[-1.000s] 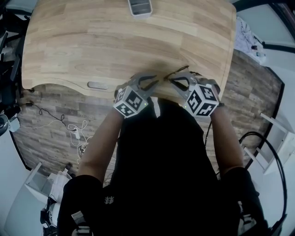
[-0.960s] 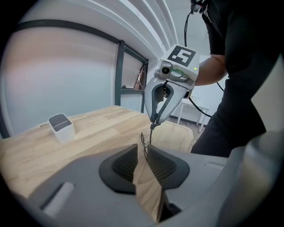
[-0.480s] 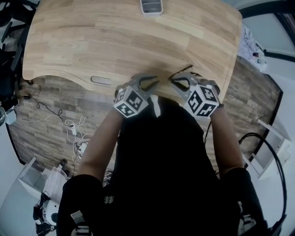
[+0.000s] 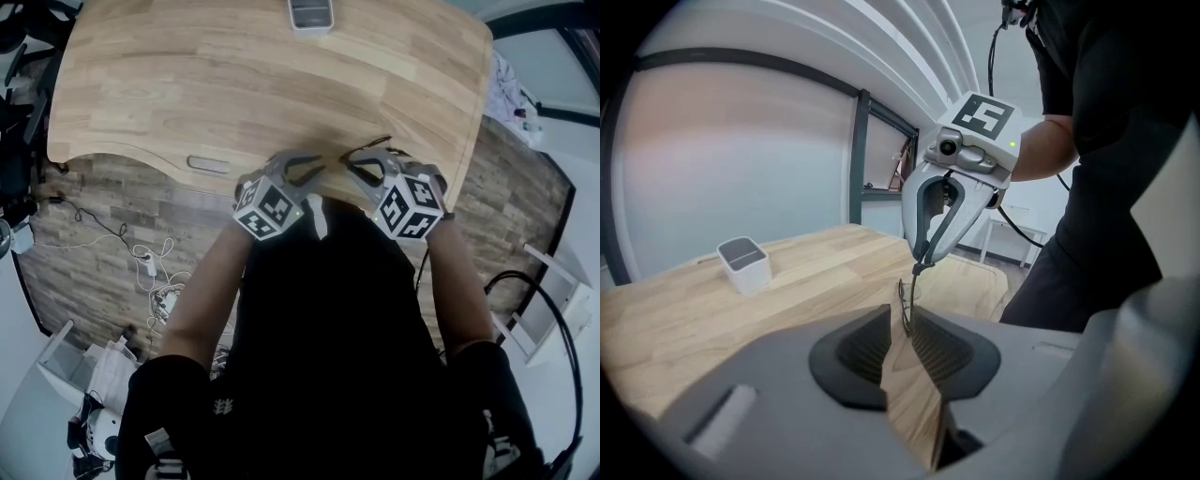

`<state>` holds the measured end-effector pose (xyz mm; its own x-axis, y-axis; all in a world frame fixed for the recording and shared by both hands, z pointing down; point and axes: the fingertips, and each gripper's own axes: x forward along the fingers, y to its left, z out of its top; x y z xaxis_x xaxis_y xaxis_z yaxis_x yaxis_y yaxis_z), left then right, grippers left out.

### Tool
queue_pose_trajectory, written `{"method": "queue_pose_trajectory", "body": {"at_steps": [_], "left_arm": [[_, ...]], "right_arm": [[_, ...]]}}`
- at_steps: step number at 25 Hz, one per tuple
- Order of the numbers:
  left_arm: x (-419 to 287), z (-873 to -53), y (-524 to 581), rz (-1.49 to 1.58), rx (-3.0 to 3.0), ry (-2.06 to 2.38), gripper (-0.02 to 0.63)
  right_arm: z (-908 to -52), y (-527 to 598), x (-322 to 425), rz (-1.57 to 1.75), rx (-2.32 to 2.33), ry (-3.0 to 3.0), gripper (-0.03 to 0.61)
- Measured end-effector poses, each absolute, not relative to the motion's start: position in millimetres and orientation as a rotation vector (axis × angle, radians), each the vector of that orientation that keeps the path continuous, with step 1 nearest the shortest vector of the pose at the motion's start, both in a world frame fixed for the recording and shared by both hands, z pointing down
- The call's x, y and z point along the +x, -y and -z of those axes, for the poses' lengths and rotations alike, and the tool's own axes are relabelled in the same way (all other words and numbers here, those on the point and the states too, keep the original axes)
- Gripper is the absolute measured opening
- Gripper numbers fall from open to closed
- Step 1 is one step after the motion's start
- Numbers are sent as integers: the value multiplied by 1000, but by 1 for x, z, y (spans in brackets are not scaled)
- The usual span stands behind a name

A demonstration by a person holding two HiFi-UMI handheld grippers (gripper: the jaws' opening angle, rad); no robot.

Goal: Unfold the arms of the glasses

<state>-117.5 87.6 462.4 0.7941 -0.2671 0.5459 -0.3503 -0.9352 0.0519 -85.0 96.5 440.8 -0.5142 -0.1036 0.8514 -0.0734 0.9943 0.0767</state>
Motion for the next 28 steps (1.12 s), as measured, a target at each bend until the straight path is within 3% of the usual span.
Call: {"method": "queue_pose_trajectory", "body": {"at_steps": [28], "left_arm": [[-109, -465, -96, -846, 2816, 496, 77]], "right_arm": [[-419, -111, -110, 42, 76, 2274, 46]]}}
